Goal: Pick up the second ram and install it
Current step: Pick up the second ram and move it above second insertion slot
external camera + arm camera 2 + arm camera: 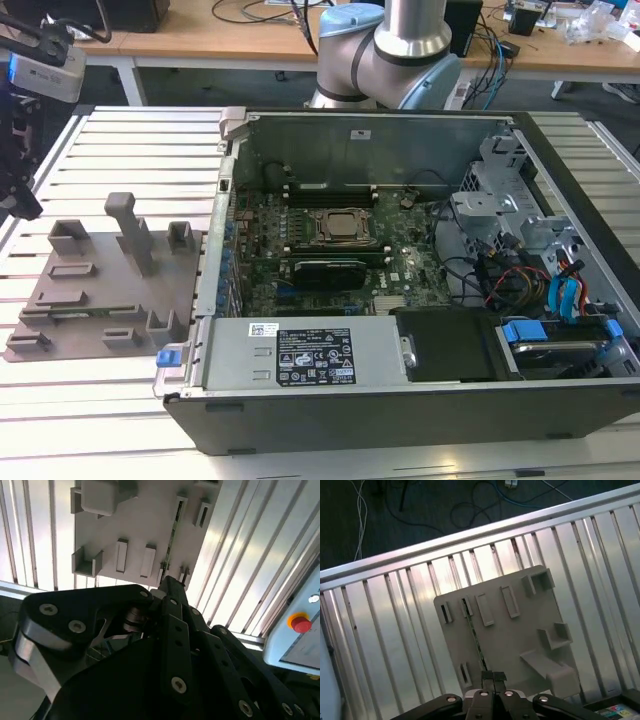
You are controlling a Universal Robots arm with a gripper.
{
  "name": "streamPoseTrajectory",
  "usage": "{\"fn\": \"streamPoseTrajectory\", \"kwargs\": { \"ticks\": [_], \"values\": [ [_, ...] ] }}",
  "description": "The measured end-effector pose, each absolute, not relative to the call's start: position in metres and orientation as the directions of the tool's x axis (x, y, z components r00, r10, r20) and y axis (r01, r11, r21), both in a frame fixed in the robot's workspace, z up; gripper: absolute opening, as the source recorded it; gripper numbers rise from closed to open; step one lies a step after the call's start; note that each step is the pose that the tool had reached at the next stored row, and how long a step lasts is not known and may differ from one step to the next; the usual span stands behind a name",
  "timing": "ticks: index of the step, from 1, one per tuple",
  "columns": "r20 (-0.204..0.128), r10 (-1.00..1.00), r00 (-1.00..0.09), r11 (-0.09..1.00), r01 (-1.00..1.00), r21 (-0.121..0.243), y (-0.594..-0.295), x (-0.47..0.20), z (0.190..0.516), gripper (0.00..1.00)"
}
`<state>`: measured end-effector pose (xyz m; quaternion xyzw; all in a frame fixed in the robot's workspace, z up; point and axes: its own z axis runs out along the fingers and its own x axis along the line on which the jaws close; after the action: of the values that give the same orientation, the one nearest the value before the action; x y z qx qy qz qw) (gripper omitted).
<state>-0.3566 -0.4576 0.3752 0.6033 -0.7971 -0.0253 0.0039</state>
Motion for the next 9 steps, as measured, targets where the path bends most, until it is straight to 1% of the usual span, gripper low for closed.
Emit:
{"fn": "streamPoseTrajectory", "kwargs": {
  "ticks": [2, 6, 8, 9],
  "values": [
    [-0.024, -0.973, -0.228, 0.227, -0.973, 0.045, -0.4576, -0.3566, 0.3752, 0.10],
    [-0.024, -0.994, -0.105, 0.104, -0.994, 0.045, -0.4576, -0.3566, 0.3752, 0.10],
    [-0.024, -0.996, -0.080, 0.079, -0.996, 0.045, -0.4576, -0.3566, 0.3752, 0.10],
    [-0.024, -0.998, -0.049, 0.048, -0.998, 0.045, -0.4576, -0.3566, 0.3751, 0.10]
  ]
}}
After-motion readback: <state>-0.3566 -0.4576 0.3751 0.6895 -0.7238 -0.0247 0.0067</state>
